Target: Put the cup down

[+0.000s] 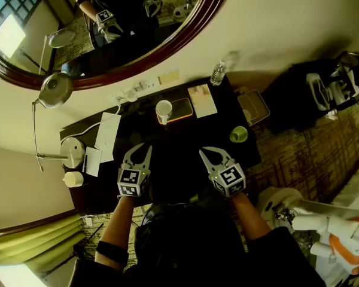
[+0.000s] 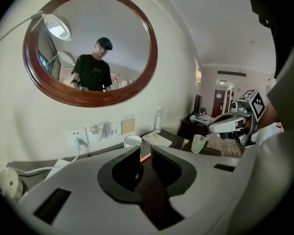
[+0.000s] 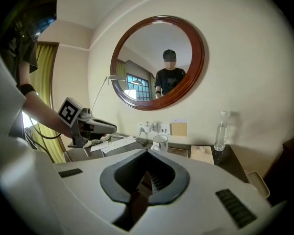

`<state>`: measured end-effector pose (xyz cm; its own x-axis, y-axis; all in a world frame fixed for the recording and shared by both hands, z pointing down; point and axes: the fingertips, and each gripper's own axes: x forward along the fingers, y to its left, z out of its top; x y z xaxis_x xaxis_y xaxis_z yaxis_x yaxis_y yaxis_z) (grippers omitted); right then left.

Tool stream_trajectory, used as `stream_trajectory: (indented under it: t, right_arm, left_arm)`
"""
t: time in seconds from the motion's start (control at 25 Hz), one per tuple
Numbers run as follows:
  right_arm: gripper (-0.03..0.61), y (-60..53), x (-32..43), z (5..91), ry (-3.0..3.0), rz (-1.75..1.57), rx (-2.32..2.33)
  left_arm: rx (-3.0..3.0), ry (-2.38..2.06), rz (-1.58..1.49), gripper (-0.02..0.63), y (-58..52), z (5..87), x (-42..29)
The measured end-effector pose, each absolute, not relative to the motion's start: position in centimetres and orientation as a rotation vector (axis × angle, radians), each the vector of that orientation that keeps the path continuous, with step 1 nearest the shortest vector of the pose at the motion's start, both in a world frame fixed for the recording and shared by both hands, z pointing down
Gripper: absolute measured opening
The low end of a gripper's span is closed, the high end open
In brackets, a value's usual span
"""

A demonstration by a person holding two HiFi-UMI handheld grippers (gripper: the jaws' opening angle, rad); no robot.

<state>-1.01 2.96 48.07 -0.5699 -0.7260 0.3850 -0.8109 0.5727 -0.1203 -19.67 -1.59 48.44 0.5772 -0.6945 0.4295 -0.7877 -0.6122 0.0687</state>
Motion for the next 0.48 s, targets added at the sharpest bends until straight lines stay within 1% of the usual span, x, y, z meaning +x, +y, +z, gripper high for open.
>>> stream_trajectory:
  t: [0.08, 0.24, 0.36, 0.4, 0.48]
  right_arm:
    - [0.014, 3.2, -1.2, 48.6, -2.498, 0.433, 1.262]
    - [0.014, 3.7, -1.6, 50.3, -2.482, 0.46, 1.25]
    - [0.014, 3.9, -1.7, 51.4, -2.469, 0.492, 1.253]
    - [0.014, 3.9, -1.8, 51.6, -2.467, 0.512, 1.251]
    - [0.014, 4.0, -2.3, 51.8, -2.46, 0.557, 1.241]
  left_arm:
    - [2.576, -1.183, 0.576, 0.113, -2.7, 49.2, -19.7]
    - [2.56, -1.133, 0.655, 0.266, -5.1, 50.1, -19.4]
    - [2.566, -1.082, 0.702, 0.354, -6.9, 51.6, -19.1]
    - [2.57, -1.062, 0.719, 0.392, -7.5, 52.3, -18.8]
    - [2.586, -1.021, 0.764, 0.425, -8.6, 53.7, -18.4]
